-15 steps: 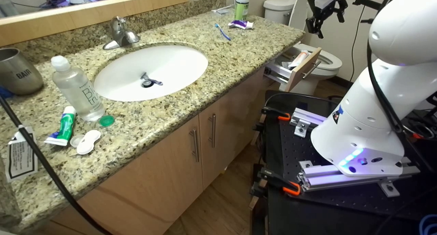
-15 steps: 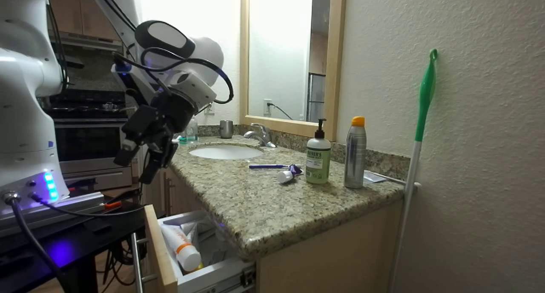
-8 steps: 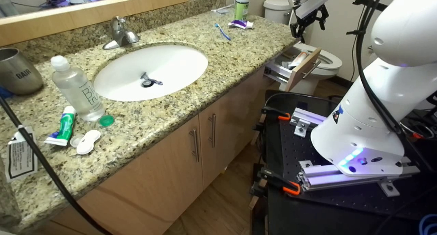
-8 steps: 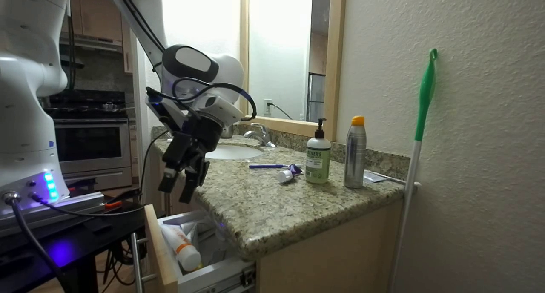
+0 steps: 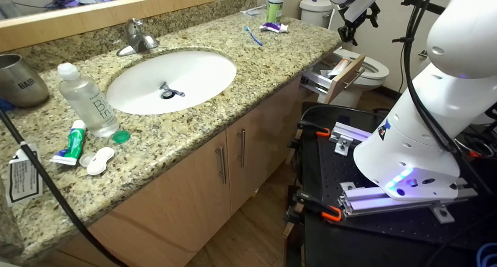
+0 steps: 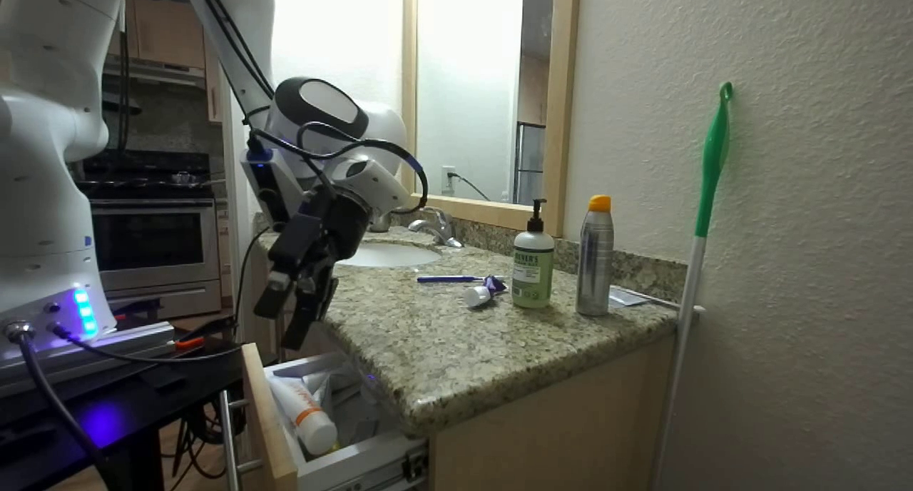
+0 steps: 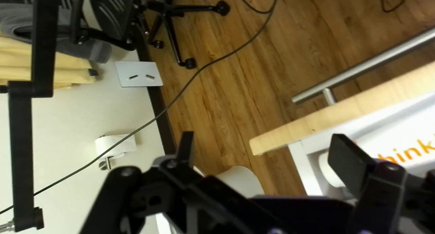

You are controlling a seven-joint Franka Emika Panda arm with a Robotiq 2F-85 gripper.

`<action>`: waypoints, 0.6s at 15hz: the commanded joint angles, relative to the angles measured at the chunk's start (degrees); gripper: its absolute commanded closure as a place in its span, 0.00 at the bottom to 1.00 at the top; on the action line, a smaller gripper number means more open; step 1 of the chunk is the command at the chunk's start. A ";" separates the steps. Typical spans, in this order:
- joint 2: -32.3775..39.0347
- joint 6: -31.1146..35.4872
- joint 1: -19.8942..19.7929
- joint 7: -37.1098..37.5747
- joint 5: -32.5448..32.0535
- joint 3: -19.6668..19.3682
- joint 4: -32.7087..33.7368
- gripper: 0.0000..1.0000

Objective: Close the drawer fully

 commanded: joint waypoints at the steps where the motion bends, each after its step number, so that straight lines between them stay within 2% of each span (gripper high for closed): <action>1: 5.11 1.81 -0.98 -3.80 -8.79 -3.17 1.58 0.00; 6: 3.88 19.58 -12.67 -21.23 -10.15 -4.98 -2.46 0.00; 9: 4.32 27.63 -19.85 -33.31 -7.85 -4.00 -3.61 0.00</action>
